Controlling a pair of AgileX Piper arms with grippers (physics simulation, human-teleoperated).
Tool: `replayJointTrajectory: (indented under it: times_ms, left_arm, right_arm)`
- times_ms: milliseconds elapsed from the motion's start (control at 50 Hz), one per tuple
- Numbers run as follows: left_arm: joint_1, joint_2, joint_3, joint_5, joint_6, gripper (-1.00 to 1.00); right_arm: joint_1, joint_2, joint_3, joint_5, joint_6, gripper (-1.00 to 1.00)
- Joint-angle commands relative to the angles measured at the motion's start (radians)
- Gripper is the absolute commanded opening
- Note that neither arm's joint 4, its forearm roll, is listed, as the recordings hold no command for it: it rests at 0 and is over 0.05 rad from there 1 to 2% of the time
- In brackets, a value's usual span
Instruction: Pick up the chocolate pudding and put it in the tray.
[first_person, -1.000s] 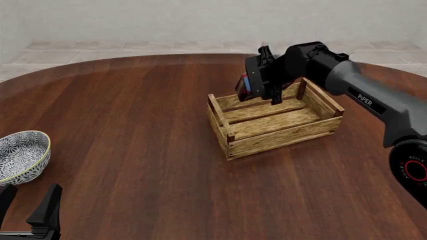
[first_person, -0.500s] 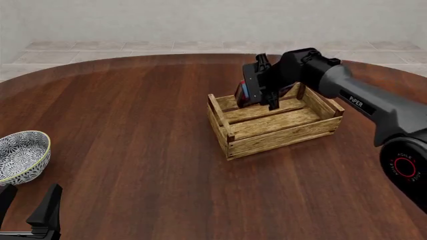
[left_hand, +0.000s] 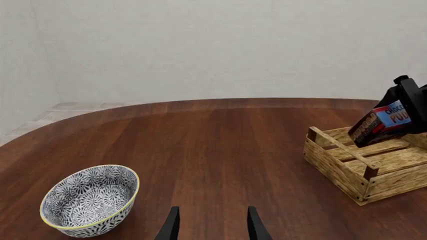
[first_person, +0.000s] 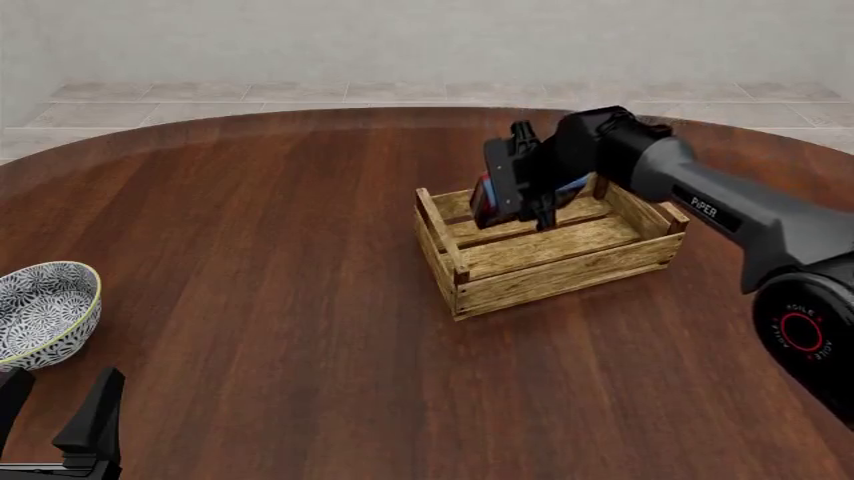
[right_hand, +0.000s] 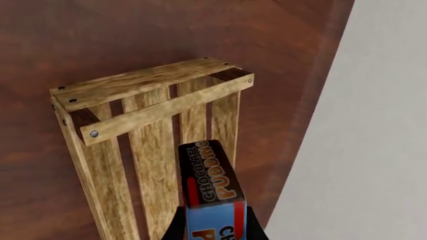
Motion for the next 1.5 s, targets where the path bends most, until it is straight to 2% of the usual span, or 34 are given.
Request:
replayJointTrajectory:
  times_ms: [20,700,760,820,1500]
  left_arm:
    - [0.000,0.000,0.000,0.000,0.000,1.00]
    - [0.000,0.000,0.000,0.000,0.000,1.00]
    - [0.000,0.000,0.000,0.000,0.000,1.00]
    - [0.000,0.000,0.000,0.000,0.000,1.00]
    - [0.000,0.000,0.000,0.000,0.000,1.00]
  right_arm:
    - [0.004,0.005,0.008,0.003,0.029,-1.00]
    - [-0.005,0.051,0.005,-0.012,0.035,-1.00]
    - [-0.032,0.055,0.035,-0.034,-0.001,-1.00]
    - [-0.017,0.066,0.006,-0.022,0.024,-1.00]
    - [-0.009,0.099,-0.010,-0.022,0.044,-1.00]
